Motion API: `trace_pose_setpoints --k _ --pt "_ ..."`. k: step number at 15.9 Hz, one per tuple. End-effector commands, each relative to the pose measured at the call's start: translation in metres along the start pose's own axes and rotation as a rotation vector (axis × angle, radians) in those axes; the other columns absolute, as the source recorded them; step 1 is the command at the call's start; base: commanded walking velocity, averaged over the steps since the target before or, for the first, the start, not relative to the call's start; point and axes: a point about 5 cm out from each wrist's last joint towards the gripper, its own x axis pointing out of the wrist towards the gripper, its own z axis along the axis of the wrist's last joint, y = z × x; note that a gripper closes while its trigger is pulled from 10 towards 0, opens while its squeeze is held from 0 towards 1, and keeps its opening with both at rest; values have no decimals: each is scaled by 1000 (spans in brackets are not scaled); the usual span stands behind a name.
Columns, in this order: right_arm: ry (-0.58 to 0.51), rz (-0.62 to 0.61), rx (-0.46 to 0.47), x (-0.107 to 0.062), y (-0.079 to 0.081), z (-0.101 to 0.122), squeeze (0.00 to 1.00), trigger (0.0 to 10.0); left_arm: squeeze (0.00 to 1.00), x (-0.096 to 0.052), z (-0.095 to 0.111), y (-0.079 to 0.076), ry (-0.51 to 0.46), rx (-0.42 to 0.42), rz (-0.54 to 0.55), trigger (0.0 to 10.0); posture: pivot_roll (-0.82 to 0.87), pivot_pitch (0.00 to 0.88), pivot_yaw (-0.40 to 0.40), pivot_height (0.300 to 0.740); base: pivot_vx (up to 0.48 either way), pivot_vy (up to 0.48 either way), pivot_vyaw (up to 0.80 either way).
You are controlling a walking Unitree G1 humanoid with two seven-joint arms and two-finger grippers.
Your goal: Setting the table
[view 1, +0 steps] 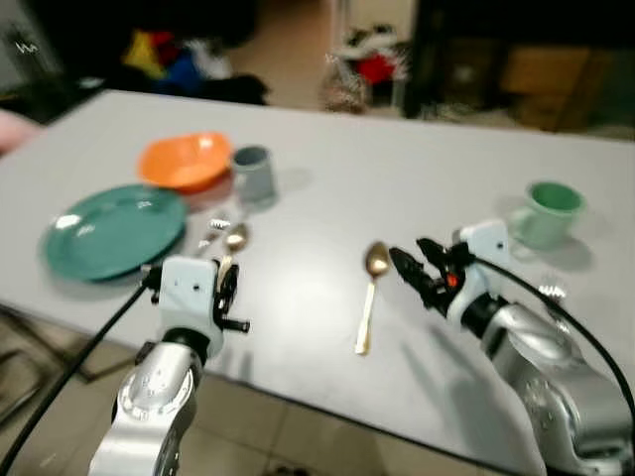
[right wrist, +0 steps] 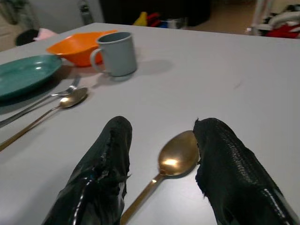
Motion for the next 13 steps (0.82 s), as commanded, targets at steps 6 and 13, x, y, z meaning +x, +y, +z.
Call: trace_pose_setpoints --k 6,13 --pt "-18 6 7 -3 -2 -2 0 10000 0 -3 1 0 0 9 5 10000 -93 0 104 740 0 0 800" --pt "-12 24 45 -2 -1 -8 0 10000 0 -9 0 1 5 0 30 10000 -77 0 101 740 0 0 798"
